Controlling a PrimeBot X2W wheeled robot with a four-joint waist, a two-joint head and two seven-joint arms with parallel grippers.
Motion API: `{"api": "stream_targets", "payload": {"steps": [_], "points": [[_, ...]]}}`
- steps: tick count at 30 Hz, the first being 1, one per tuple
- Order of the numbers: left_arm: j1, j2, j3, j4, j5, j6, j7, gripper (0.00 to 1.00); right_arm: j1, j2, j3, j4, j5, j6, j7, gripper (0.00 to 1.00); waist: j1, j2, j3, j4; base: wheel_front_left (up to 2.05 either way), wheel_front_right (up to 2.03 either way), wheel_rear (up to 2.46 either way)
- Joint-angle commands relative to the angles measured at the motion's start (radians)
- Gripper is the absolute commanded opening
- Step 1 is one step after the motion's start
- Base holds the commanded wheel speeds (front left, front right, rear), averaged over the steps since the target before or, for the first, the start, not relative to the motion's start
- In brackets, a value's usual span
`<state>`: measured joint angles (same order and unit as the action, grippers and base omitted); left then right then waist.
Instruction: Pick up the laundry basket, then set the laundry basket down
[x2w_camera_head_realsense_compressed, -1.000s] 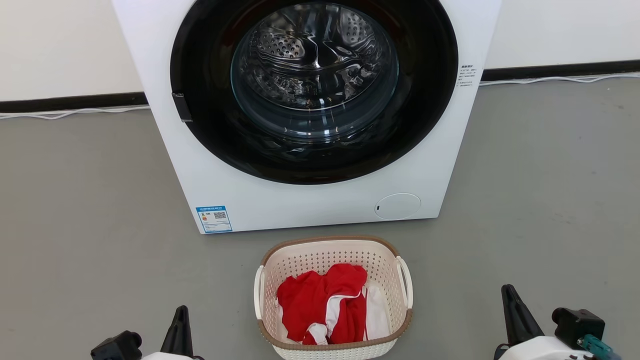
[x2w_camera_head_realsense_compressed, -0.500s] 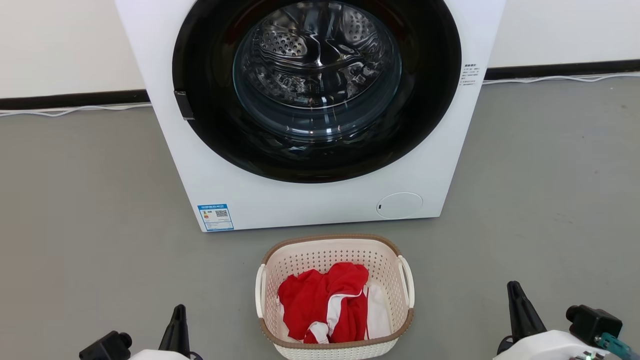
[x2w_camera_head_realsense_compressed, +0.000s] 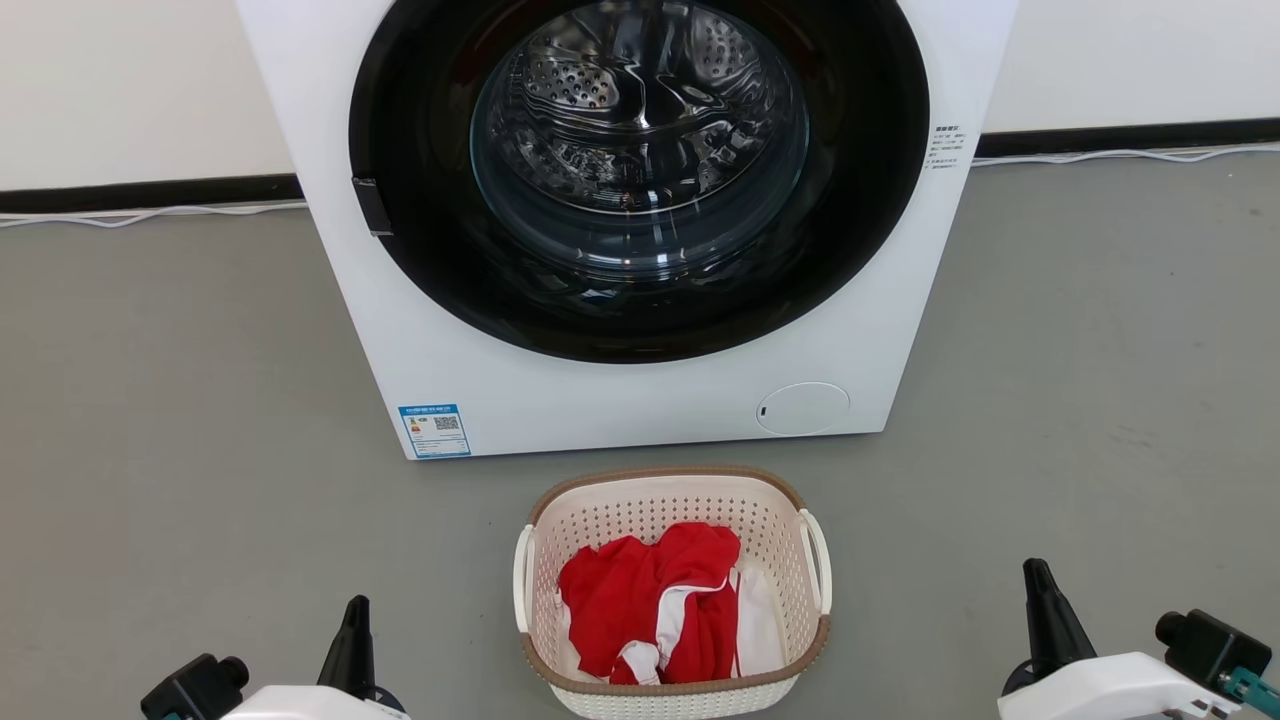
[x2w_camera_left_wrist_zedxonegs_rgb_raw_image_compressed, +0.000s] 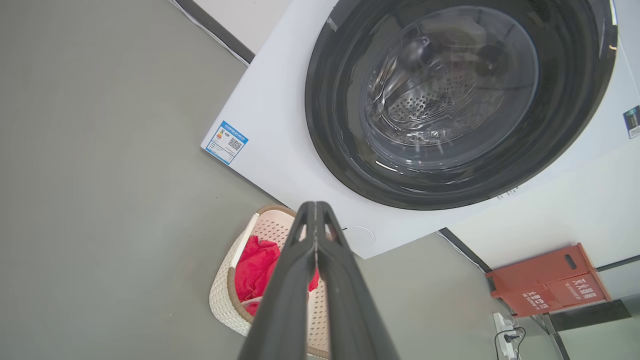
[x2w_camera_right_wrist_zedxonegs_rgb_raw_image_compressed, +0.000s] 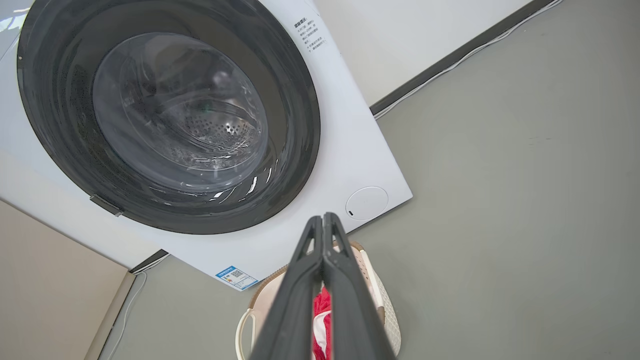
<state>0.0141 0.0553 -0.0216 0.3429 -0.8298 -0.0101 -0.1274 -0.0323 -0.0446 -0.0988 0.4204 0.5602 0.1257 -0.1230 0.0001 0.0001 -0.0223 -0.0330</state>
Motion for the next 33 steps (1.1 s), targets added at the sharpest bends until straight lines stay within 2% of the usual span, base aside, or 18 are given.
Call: {"api": "stream_targets", "payload": {"steps": [1, 33], "points": [[-0.051, 0.003, 0.019, -0.03, -0.033, -0.01, 0.007, 0.0, -0.042, -0.005, 0.002, -0.038, 0.04, 0.002, 0.008, 0.0, -0.0001, -0.0001, 0.001, 0.001, 0.0, 0.0, 0.0], [-0.079, 0.0, 0.065, -0.057, -0.324, -0.053, 0.099, 0.0, -0.055, -0.005, -0.005, -0.092, 0.433, 0.003, 0.098, 0.0, -0.0001, -0.0001, 0.01, 0.013, 0.0, 0.0, 0.0]]}}
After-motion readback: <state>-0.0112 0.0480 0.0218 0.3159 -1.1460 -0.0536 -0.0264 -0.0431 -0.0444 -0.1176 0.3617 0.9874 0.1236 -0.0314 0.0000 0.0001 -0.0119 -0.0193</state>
